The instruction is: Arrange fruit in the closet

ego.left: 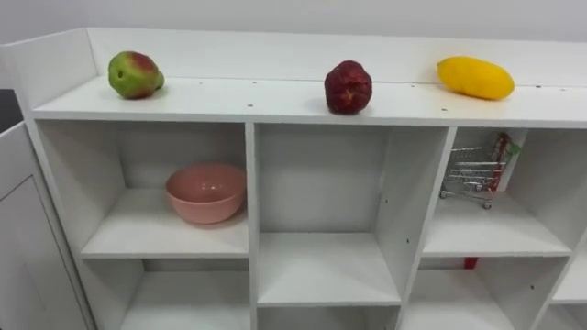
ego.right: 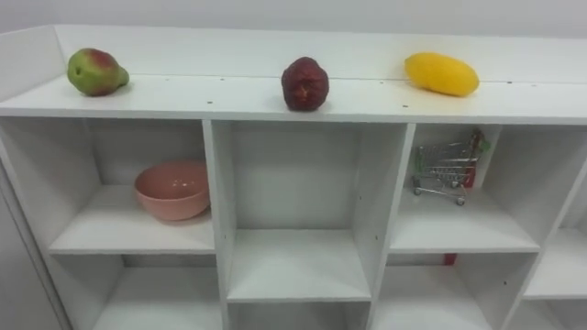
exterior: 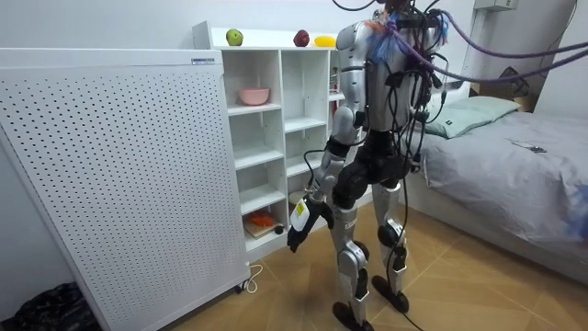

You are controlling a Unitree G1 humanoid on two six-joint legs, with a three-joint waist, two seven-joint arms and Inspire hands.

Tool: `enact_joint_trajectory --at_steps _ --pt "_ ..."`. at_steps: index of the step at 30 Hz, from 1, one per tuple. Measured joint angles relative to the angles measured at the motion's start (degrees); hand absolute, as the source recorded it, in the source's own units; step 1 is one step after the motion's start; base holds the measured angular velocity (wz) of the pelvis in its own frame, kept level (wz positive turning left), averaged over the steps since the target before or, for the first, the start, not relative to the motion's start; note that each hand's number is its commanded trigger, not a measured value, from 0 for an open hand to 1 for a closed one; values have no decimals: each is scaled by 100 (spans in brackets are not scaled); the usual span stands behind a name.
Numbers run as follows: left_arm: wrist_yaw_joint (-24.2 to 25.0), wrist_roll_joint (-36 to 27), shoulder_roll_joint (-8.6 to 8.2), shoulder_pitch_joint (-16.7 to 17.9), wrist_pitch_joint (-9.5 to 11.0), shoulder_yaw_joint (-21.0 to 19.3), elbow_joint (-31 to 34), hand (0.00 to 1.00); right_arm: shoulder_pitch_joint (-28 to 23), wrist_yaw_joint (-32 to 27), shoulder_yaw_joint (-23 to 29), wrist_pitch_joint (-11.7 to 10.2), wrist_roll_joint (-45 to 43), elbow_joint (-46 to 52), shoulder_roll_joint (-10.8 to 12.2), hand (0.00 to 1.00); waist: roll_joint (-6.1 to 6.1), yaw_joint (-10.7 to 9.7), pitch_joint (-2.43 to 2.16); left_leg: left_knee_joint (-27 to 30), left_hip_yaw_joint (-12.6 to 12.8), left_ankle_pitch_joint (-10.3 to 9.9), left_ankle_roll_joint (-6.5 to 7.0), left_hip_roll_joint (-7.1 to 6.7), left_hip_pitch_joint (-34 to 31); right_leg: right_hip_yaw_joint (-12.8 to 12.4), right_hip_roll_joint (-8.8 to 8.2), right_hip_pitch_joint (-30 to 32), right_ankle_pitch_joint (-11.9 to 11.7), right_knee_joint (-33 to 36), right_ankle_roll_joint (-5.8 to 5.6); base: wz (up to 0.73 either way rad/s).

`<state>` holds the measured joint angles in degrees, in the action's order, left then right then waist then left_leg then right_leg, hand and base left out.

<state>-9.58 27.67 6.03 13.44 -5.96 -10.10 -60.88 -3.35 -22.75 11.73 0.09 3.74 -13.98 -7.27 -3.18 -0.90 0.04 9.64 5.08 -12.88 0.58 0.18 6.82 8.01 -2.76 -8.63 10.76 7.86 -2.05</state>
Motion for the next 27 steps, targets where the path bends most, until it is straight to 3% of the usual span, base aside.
enact_joint_trajectory --at_steps 5,12,18,27 --pt "-142 2 -10 46 72 147 16 0 57 -127 -169 -288 -616 1100 -1 0 25 111 -3 0 21 0 0 2 0 -2 -1 24 -1 -1 1 -2" --pt "-134 0 -22 88 228 243 -34 0 384 -157 -175 -440 -642 1845 -25 0 121 146 4 28 25 3 2 12 -22 3 2 41 -1 28 1 0" --pt "54 47 -21 63 258 269 -82 0 848 44 -215 -448 -627 1938 -69 0 112 203 -2 44 24 3 3 18 -24 9 1 43 -1 86 1 -1" --pt "291 73 -15 -15 234 282 -18 0 1735 108 -228 -448 -522 1939 -440 0 63 298 -15 43 -57 5 4 22 -67 243 -2 56 -1 87 1 4"
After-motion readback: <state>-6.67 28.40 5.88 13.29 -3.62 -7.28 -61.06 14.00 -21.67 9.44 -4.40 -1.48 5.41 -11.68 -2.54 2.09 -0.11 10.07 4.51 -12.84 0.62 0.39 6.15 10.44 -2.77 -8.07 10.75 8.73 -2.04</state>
